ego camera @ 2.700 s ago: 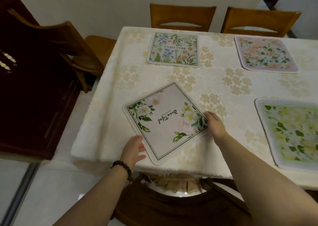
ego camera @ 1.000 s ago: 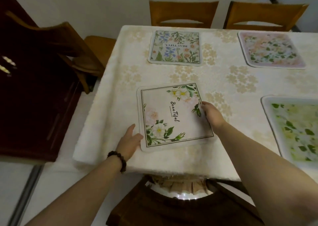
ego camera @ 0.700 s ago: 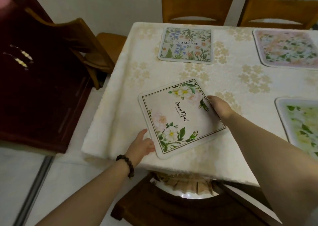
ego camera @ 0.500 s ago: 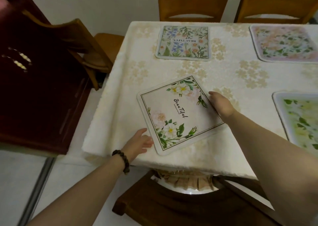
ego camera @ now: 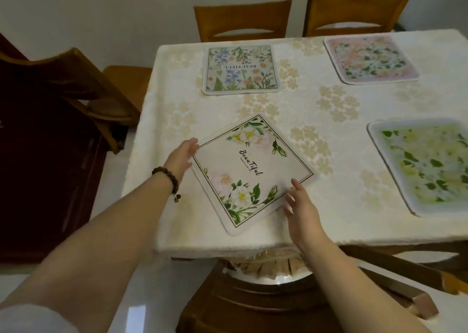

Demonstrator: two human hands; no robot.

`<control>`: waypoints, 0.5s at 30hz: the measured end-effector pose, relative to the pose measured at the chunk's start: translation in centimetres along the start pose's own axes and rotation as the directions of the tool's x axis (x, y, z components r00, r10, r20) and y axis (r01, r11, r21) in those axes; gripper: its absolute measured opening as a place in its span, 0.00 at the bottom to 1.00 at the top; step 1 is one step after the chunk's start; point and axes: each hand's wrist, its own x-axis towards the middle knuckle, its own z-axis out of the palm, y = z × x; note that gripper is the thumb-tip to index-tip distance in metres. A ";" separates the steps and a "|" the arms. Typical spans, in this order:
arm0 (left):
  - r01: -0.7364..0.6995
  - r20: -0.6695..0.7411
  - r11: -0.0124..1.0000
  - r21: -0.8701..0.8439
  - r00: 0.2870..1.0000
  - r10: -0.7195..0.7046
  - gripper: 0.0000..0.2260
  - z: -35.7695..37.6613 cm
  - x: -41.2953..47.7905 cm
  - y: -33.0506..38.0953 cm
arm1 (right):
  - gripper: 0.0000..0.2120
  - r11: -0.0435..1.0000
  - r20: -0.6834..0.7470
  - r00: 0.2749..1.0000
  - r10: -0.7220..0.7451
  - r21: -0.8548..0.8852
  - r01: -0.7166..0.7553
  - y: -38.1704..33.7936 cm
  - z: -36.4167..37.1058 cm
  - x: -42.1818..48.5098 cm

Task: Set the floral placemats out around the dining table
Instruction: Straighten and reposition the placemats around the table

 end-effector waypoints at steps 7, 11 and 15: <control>0.020 0.005 0.984 0.177 1.000 -0.021 0.27 0.3 6.3 1.2 | 0.21 0.991 -0.058 0.996 0.060 0.120 -0.053 3.2 0.6 -2.3; 0.042 0.051 0.969 0.245 0.997 -0.056 0.29 0.6 7.2 0.5 | 0.21 0.989 -0.049 0.995 0.087 0.125 -0.080 3.4 1.1 -2.2; 0.053 0.057 0.948 0.314 0.996 -0.075 0.28 0.2 7.2 0.9 | 0.20 0.991 -0.068 0.994 0.091 0.104 -0.083 3.2 0.8 -1.5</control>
